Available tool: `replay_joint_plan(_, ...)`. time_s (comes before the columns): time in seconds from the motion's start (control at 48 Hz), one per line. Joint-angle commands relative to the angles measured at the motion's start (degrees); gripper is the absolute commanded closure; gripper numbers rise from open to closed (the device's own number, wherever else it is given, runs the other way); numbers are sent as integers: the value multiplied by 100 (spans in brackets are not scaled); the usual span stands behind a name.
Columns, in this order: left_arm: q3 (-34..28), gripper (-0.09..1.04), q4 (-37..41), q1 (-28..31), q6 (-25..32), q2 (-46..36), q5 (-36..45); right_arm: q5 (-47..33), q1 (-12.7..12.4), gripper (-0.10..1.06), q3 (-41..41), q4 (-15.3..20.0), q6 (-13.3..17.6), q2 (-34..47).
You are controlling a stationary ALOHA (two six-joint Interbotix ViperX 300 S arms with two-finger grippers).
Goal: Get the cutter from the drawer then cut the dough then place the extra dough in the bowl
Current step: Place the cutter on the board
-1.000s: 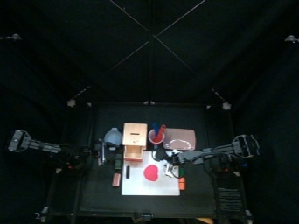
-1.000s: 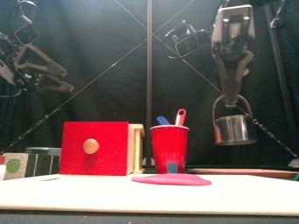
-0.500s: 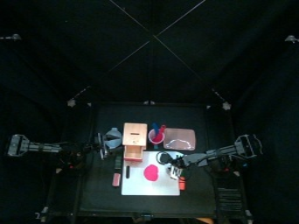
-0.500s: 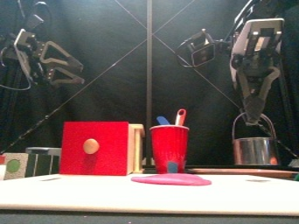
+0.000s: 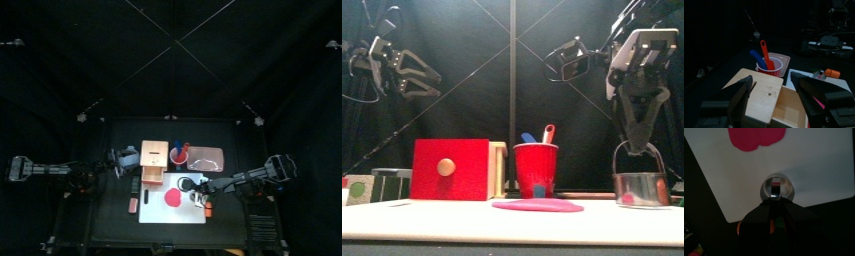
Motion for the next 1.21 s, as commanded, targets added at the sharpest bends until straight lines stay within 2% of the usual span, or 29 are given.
replay_joint_plan(0.021,-158,0,9,53,0,9,-44,-26,-26,43,-158,-18,9,-62)
replay_joint_plan(0.125,-167,0,9,62,0,9,-44,-44,-26,37,-193,9,0,-62)
replay_joint_plan(0.271,-167,0,9,62,0,9,-44,-44,-26,21,-193,26,9,-62)
replay_joint_plan(0.375,-167,0,9,70,0,9,-44,-44,-18,15,-202,-9,9,-62)
replay_joint_plan(0.604,-246,0,-62,141,-18,18,-97,-290,-26,15,-369,-281,26,-132)
replay_joint_plan(0.75,-325,0,-246,229,-18,18,-88,-817,-35,15,-501,-642,18,-202)
replay_joint_plan(0.854,-396,0,-325,272,-9,18,-62,-1274,-62,16,-545,-976,26,-211)
replay_joint_plan(0.958,-501,-2,-334,343,9,62,79,-1854,-114,21,-527,-1081,35,-185)
replay_joint_plan(1.104,-782,-2,-325,580,18,158,782,-2900,-167,39,-439,-1055,26,35)
replay_joint_plan(1.208,-1037,0,-281,932,26,211,1424,-3357,-185,52,-475,-1046,18,255)
